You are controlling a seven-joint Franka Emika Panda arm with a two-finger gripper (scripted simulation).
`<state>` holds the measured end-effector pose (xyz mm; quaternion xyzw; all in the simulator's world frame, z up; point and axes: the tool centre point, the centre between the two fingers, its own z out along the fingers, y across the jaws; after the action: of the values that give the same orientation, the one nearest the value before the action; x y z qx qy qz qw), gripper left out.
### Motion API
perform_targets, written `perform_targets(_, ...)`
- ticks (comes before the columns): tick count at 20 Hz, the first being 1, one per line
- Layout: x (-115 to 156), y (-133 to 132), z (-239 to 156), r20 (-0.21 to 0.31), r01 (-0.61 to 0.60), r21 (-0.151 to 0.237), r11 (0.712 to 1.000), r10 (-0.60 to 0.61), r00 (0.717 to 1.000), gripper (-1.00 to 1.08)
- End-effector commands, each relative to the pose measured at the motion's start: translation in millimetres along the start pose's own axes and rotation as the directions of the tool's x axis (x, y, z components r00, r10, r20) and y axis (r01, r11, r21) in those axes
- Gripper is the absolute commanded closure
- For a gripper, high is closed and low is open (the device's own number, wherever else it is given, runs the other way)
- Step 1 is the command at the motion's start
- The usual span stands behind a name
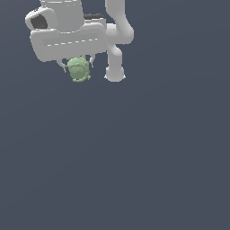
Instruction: Pick up the object and move it to a goal position.
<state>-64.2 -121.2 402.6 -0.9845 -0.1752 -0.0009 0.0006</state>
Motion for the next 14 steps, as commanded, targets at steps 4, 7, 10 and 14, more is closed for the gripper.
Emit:
perform_targets(4, -19.0, 9.8, -41.2, 0.001, 0.0, 0.001, 1.0, 0.0, 1.0, 1.08)
perform_targets(7, -25.3, 13.8, -56.2, 0.002, 0.0, 0.0, 1.0, 0.0, 1.0, 1.08)
perform_targets(10, -29.4, 16.6, -66.3, 0.002, 0.0, 0.0, 1.0, 0.0, 1.0, 1.08)
perform_targets(14, -31.3, 18.5, -72.3, 0.002, 0.0, -0.001, 1.0, 0.0, 1.0, 1.08)
